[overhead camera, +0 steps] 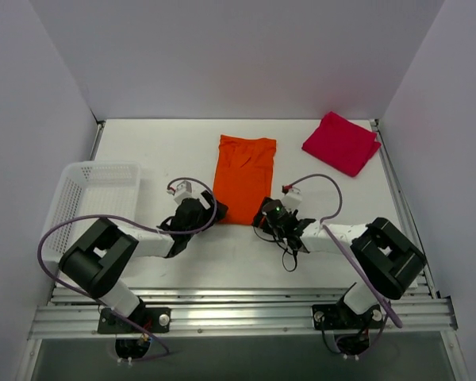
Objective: Fold and stack the t-shirts
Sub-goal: Grab one side of the 2/3 rectangular tshirt with both arms
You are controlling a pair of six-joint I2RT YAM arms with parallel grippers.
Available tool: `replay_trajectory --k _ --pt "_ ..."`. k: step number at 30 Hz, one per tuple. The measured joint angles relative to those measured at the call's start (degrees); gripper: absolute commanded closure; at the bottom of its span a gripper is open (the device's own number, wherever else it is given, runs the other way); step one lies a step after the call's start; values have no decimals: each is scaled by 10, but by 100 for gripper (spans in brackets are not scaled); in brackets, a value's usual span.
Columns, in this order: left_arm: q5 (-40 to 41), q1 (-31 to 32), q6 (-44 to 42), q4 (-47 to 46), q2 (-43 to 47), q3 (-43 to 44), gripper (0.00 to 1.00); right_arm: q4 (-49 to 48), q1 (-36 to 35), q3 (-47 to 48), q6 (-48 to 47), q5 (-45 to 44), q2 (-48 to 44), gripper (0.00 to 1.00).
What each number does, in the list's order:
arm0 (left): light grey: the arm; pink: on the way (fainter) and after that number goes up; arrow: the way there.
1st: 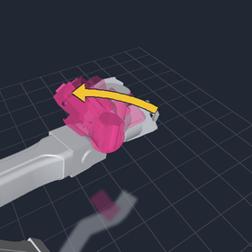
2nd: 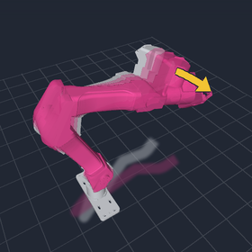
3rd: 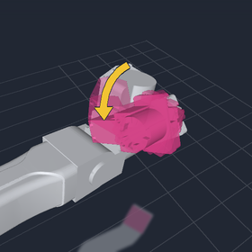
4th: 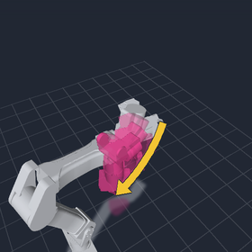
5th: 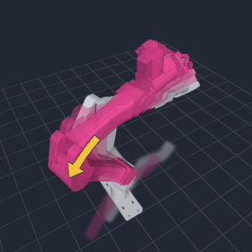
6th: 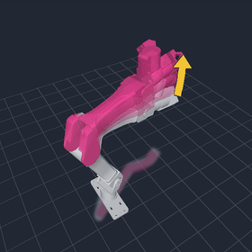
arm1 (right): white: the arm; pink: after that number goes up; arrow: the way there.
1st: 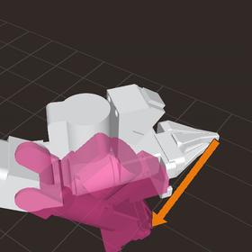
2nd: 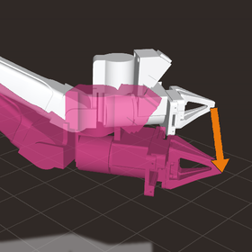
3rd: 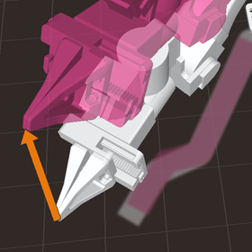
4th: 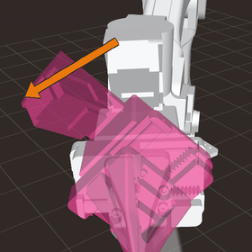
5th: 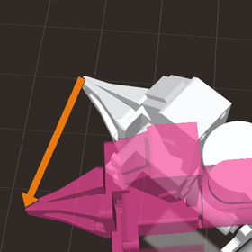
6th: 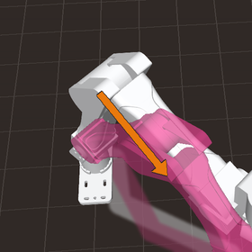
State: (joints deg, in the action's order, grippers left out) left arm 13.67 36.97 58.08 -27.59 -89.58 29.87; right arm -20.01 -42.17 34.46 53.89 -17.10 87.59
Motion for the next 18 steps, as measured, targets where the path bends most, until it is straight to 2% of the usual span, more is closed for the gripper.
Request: replay_trajectory --k 3,6,8,10,11,14,15,16,18 --pt "-15 -5 7 -53 -36 11 5 -29 0 6 1 5 21 53" --pt "-23 -8 9 -67 -43 13 1 -42 0 8 2 9 33 67" --pt "-25 -9 9 -68 -43 13 19 -43 1 10 2 10 38 74" --pt "-28 -11 8 -60 -43 12 33 -43 1 13 1 11 43 82" --pt "-28 -11 9 -55 -44 12 45 -44 1 14 1 11 47 85" --pt "-30 -12 5 -41 -48 12 68 -45 1 19 1 12 54 100" --pt "-30 -12 3 -38 -51 12 87 -45 1 21 0 13 55 100" --pt "-30 -12 4 -35 -55 12 97 -44 1 22 0 13 56 100" --pt "-32 -13 3 -36 -58 12 98 -43 1 23 0 15 56 100"
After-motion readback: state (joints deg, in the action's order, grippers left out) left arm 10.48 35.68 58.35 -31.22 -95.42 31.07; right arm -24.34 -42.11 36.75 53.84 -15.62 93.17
